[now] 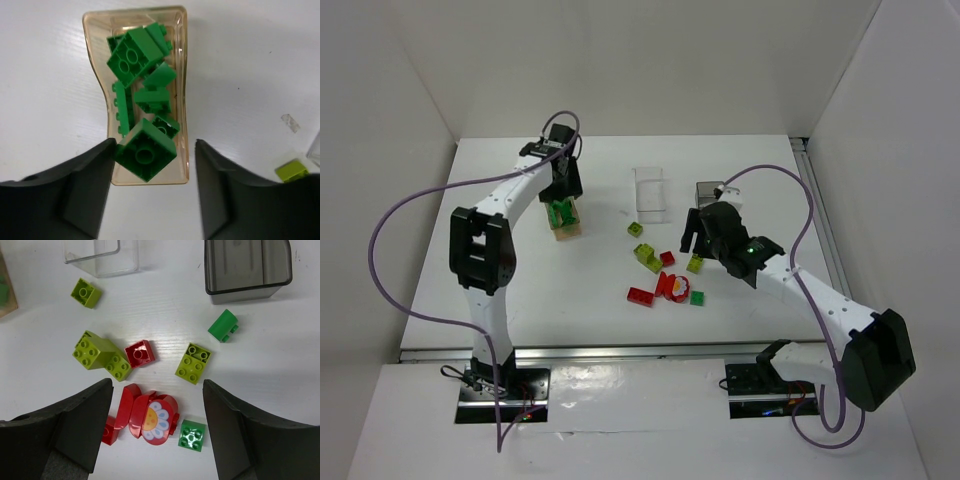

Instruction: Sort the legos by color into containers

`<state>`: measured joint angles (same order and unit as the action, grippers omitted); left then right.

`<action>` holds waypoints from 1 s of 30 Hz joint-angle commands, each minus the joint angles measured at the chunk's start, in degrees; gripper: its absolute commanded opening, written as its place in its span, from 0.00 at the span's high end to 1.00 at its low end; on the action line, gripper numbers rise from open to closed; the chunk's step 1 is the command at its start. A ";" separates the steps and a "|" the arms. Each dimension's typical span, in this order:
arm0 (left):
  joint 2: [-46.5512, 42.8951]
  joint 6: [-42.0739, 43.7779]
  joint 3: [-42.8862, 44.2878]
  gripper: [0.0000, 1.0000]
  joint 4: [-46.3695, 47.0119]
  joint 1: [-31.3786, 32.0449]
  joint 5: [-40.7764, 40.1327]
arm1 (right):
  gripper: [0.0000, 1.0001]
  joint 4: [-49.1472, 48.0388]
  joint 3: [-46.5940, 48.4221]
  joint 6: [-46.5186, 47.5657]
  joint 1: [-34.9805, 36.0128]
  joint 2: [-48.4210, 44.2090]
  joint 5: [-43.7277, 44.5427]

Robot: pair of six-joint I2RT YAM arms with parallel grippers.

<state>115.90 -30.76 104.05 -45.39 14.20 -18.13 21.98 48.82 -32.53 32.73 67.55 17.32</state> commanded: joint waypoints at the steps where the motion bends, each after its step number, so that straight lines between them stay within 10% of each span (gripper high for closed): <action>1: 0.65 -2.89 -1.30 0.23 -1.99 1.10 0.11 | 0.20 -3.08 1.90 -0.07 -0.30 0.04 0.34; 3: -0.75 -3.51 -1.83 0.00 -1.99 1.10 0.90 | 0.20 -2.38 1.90 -0.07 -0.30 0.04 0.34; 20: -7.54 -4.21 -9.48 0.13 1.18 19.54 9.43 | 0.20 -1.85 0.75 0.45 -0.30 -2.16 0.09; 30: -16.48 -7.12 -13.87 0.10 1.18 9.72 10.75 | 0.13 -0.63 11.64 16.71 4.18 14.60 -9.42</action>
<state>105.97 -36.32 90.80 -44.16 28.58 -7.49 22.04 55.61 -22.26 34.98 77.52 9.52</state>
